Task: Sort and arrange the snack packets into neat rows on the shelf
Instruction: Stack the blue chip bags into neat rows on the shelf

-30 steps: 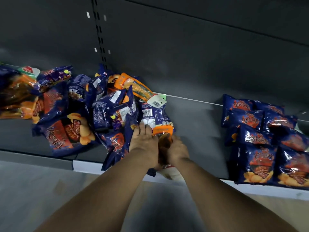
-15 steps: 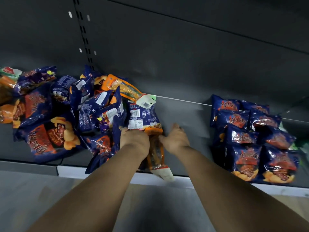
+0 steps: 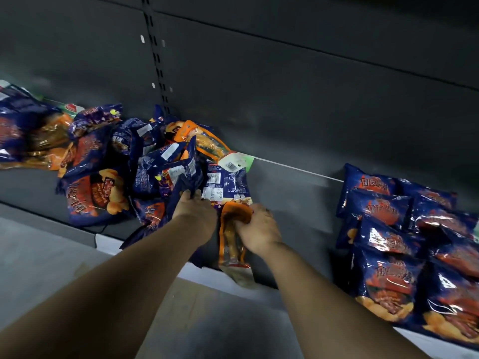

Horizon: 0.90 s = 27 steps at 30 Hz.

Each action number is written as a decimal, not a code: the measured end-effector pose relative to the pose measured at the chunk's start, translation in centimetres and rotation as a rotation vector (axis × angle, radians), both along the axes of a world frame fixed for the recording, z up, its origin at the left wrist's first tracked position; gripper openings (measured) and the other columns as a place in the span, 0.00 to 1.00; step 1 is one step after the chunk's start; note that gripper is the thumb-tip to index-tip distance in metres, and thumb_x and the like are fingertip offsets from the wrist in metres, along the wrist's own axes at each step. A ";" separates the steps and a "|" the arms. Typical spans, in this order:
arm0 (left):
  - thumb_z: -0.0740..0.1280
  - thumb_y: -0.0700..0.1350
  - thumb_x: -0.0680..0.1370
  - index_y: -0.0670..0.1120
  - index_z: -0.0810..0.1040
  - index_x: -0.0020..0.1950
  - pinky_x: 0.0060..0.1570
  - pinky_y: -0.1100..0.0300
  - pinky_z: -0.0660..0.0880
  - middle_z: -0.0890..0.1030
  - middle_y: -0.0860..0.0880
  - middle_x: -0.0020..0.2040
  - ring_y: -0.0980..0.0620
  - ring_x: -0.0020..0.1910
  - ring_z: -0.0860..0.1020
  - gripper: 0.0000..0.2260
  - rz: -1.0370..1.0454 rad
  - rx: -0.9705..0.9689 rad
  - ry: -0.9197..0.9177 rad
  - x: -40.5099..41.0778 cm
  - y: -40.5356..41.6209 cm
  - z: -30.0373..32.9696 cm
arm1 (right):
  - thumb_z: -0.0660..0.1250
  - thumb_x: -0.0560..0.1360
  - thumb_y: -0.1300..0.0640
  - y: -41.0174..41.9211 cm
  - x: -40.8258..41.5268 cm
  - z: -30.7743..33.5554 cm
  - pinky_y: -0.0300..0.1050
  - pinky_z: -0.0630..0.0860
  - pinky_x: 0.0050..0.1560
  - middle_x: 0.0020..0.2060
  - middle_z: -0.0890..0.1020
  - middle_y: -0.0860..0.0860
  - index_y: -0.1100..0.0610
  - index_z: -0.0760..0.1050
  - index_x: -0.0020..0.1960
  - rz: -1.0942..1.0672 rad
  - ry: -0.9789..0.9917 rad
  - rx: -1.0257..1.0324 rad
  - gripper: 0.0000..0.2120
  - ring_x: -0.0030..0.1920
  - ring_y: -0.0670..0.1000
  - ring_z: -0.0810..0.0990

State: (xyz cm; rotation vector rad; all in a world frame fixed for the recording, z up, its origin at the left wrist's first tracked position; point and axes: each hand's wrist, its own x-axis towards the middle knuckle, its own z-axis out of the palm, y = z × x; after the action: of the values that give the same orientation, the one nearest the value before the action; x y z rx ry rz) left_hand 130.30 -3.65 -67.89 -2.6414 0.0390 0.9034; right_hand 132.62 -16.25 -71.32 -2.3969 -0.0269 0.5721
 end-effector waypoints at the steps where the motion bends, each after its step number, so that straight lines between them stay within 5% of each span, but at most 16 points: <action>1: 0.60 0.38 0.78 0.44 0.63 0.75 0.73 0.42 0.49 0.60 0.42 0.76 0.39 0.77 0.49 0.24 0.012 0.002 -0.012 0.1 0.1 -0.2 | 0.67 0.74 0.51 0.1 0.0 0.1 0.46 0.71 0.60 0.63 0.73 0.55 0.55 0.69 0.66 0.010 -0.005 0.008 0.22 0.63 0.58 0.74; 6: 0.60 0.38 0.78 0.46 0.72 0.68 0.72 0.46 0.53 0.69 0.45 0.70 0.43 0.74 0.58 0.18 0.062 -0.007 -0.074 0.4 -0.4 -0.8 | 0.68 0.73 0.51 0.6 -0.9 0.0 0.47 0.74 0.59 0.64 0.73 0.55 0.53 0.68 0.67 0.043 -0.044 0.035 0.23 0.62 0.58 0.75; 11: 0.62 0.41 0.77 0.44 0.76 0.52 0.57 0.53 0.65 0.79 0.45 0.56 0.46 0.57 0.75 0.06 0.136 -0.154 -0.251 1.2 -0.8 2.8 | 0.67 0.74 0.54 0.5 -0.5 0.4 0.45 0.73 0.56 0.60 0.76 0.56 0.56 0.71 0.64 -0.055 -0.070 0.093 0.19 0.59 0.58 0.77; 15: 0.68 0.43 0.76 0.43 0.82 0.53 0.55 0.56 0.74 0.82 0.46 0.52 0.48 0.51 0.78 0.08 0.440 -0.735 -0.380 2.4 1.1 7.0 | 0.66 0.76 0.48 0.6 0.3 2.6 0.43 0.70 0.46 0.48 0.77 0.54 0.57 0.72 0.51 -0.364 -0.068 0.472 0.12 0.48 0.53 0.76; 18: 0.69 0.42 0.76 0.45 0.83 0.51 0.50 0.60 0.69 0.80 0.49 0.48 0.53 0.48 0.76 0.06 0.612 -1.106 -0.468 2.0 1.9 8.0 | 0.59 0.77 0.39 -0.2 1.2 5.1 0.52 0.73 0.55 0.42 0.74 0.53 0.54 0.73 0.45 -0.671 0.091 0.781 0.18 0.46 0.53 0.75; 23: 0.70 0.44 0.75 0.54 0.80 0.42 0.64 0.53 0.69 0.81 0.47 0.54 0.48 0.57 0.77 0.05 0.817 -1.413 -0.429 1.8 0.3 6.6 | 0.60 0.75 0.36 -2.3 1.2 5.5 0.57 0.69 0.66 0.48 0.78 0.54 0.56 0.74 0.46 -0.643 0.089 0.744 0.22 0.57 0.57 0.75; 25: 0.70 0.42 0.75 0.52 0.80 0.42 0.59 0.54 0.73 0.82 0.46 0.50 0.48 0.51 0.79 0.05 0.932 -1.553 -0.423 2.1 -0.9 6.5 | 0.59 0.75 0.35 -2.4 0.8 5.1 0.54 0.69 0.65 0.45 0.76 0.48 0.52 0.72 0.43 -0.592 0.114 0.727 0.19 0.57 0.53 0.75; 27: 0.68 0.40 0.76 0.48 0.80 0.45 0.49 0.57 0.78 0.82 0.46 0.45 0.49 0.44 0.80 0.03 1.072 -1.746 -0.343 2.2 -2.3 6.3 | 0.57 0.76 0.35 -2.5 0.6 4.9 0.49 0.73 0.57 0.47 0.77 0.47 0.53 0.74 0.51 -0.555 0.155 0.762 0.22 0.53 0.49 0.76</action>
State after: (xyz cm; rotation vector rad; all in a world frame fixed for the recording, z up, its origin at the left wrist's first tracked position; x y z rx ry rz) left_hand 132.53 -5.90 -61.56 -4.5093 -1.3970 0.6689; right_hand 133.17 -18.77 -66.41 -1.5186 0.4032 0.3803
